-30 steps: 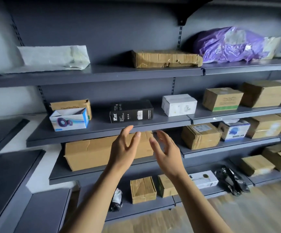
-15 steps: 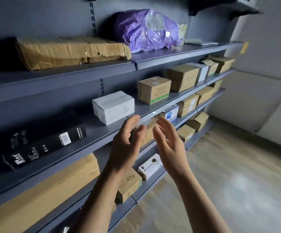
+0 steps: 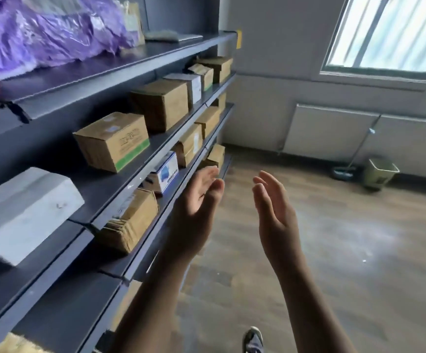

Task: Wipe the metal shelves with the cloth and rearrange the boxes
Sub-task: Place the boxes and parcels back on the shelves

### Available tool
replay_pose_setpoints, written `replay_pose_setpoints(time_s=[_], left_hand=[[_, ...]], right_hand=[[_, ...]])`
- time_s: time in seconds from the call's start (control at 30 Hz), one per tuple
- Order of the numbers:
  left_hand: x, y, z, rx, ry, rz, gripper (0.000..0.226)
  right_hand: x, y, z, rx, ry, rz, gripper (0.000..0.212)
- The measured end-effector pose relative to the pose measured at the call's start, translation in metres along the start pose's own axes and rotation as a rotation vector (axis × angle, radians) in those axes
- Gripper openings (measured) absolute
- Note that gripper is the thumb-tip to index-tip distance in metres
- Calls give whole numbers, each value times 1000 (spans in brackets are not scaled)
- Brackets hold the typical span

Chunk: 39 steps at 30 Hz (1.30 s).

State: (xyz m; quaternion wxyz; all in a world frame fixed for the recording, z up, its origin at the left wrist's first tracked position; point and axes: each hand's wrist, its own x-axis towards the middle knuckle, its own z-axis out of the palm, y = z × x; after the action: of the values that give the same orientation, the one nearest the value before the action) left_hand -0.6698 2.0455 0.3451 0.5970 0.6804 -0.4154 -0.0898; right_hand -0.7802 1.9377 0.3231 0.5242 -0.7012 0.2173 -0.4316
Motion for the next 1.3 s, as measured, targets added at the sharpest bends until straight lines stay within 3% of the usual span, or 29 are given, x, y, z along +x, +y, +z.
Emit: replay_pose_setpoints(time_s=[0.23,0.37,0.57,0.73,1.1,1.3], left_hand=[[106,-42,78,-56,-80,12,76],[184,-62,127,-73,-74,25,74],[301,-74,195,-130,-111,-12,75],[375,-88,220,-138,-63,-3,74],[572,-180,302,-239,-188,12,70],[704,-205,349,-372,-191,13,65]], right_hand=[[99,63,-42,-2,102,35,53],[176,101,-65,17,138,29,65],[297,134,-99,9,152,10,57],[373,156,-107,57,157,32,59],[555,266,-116,-10,256,100,65],[692,287,-126,-54,300,88,56]])
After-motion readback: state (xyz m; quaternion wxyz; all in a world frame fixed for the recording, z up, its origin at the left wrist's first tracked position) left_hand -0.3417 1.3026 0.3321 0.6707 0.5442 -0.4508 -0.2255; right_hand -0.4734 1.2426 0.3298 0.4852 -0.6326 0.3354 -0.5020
